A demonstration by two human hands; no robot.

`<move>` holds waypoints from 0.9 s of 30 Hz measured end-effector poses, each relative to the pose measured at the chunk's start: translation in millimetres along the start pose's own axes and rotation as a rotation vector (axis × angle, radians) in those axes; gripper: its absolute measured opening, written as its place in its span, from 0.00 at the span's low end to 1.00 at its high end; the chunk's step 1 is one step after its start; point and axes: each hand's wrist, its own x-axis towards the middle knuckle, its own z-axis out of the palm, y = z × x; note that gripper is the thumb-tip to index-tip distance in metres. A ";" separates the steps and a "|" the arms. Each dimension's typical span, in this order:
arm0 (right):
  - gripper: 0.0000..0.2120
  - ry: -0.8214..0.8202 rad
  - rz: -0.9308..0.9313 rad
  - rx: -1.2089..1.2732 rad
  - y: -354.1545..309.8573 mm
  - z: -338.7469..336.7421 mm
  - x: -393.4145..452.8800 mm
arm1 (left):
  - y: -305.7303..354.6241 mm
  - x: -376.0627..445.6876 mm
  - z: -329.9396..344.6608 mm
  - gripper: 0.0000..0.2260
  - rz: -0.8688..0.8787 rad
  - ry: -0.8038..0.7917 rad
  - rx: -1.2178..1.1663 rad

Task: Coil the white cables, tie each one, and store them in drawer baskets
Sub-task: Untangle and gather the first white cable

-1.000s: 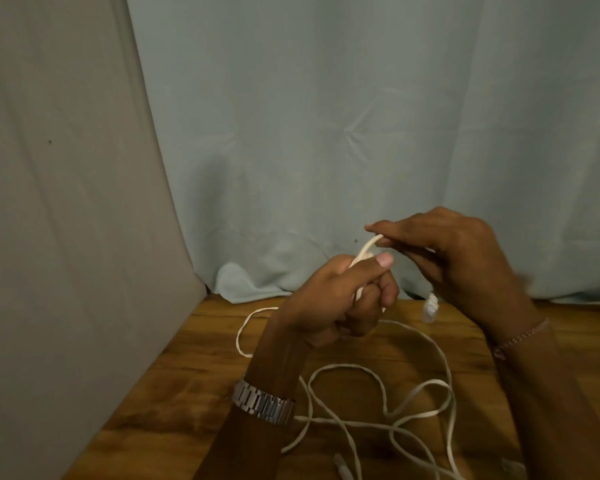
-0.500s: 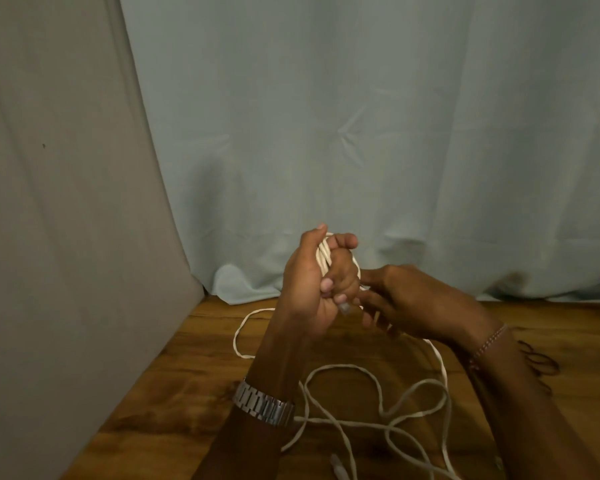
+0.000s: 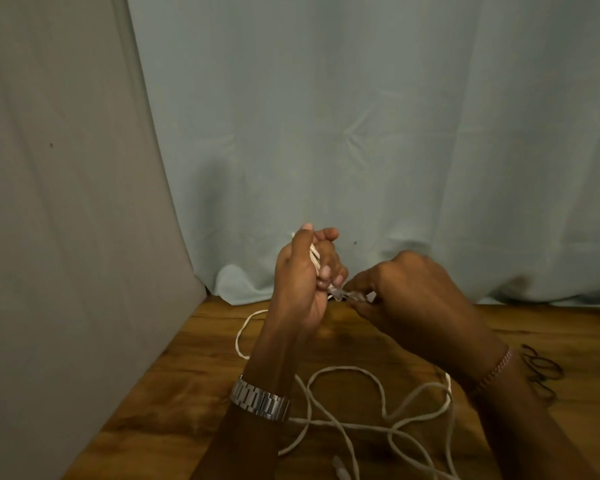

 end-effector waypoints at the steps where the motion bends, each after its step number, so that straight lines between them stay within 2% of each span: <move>1: 0.13 0.015 -0.012 0.007 -1.2 0.0 0.3 | -0.4 -0.4 0.7 0.18 0.004 0.012 0.022; 3: 0.12 0.066 -0.047 0.022 -2.1 -0.5 0.4 | -0.1 -0.7 1.0 0.18 -0.001 0.013 0.043; 7: 0.09 0.196 -0.107 0.134 2.6 3.2 1.7 | 1.8 -2.3 0.2 0.19 -0.044 -0.100 -0.041; 11: 0.08 0.262 -0.097 0.274 9.4 11.0 7.2 | 0.5 -4.5 2.3 0.20 -0.051 -0.152 0.036; 18: 0.16 0.303 -0.006 0.474 8.6 15.3 10.3 | -3.1 -4.0 -1.1 0.21 -0.020 -0.173 0.194; 23: 0.05 0.352 0.048 0.662 4.2 15.4 12.7 | -1.2 -3.7 2.2 0.22 -0.101 -0.177 0.113; 25: 0.05 0.373 0.047 0.750 1.8 15.3 12.8 | 0.8 -6.2 4.3 0.25 -0.132 -0.198 0.059; 27: 0.05 0.397 0.044 0.769 0.8 17.1 13.0 | -0.7 -8.0 2.8 0.24 -0.085 -0.240 0.056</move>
